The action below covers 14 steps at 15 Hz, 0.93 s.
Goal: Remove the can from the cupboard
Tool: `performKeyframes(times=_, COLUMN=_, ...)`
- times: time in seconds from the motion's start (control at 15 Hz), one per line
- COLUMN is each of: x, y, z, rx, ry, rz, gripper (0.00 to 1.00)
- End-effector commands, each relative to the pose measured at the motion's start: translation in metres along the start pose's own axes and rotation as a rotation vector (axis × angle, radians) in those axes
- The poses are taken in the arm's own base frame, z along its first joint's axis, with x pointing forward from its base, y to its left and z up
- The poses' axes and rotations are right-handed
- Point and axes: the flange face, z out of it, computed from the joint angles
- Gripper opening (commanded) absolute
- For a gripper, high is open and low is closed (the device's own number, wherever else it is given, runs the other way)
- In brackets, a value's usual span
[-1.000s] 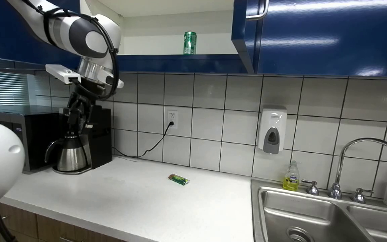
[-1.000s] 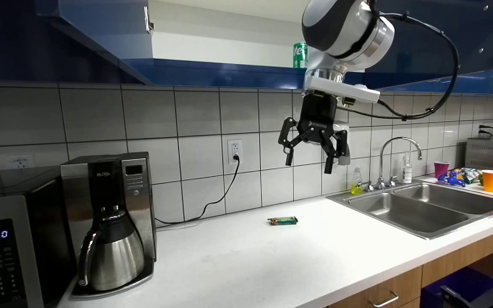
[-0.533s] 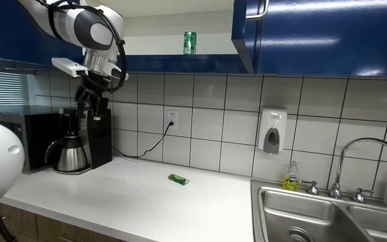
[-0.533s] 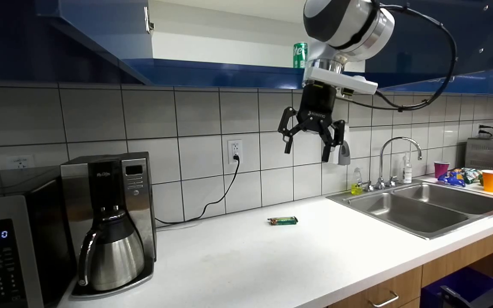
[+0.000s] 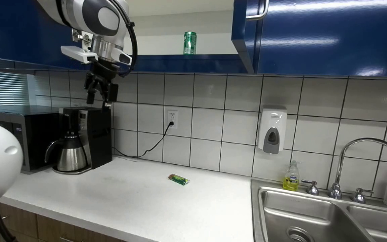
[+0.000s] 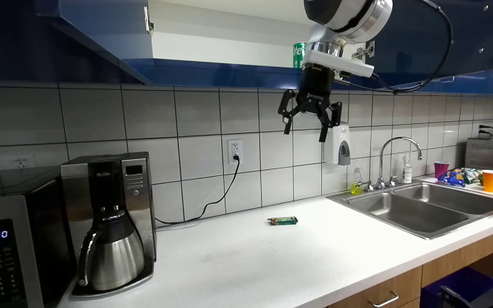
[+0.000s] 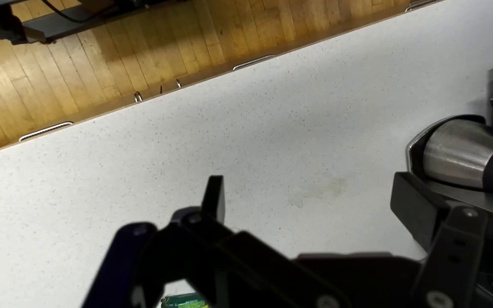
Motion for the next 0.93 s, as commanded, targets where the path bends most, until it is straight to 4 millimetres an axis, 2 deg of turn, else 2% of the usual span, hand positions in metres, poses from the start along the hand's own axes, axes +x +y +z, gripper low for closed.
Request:
performKeyframes(times=0.0, x=0.013, y=0.000, z=-0.021, rx=-0.037, ry=-0.023, rz=-0.047, gripper=1.00)
performKeyframes(times=0.4, x=0.030, y=-0.002, z=-0.042, rx=-0.036, ry=-0.018, rz=-0.121, gripper=1.00)
performKeyframes(times=0.87, x=0.041, y=-0.004, z=-0.066, rx=-0.051, ry=-0.023, rz=-0.192, gripper=1.00)
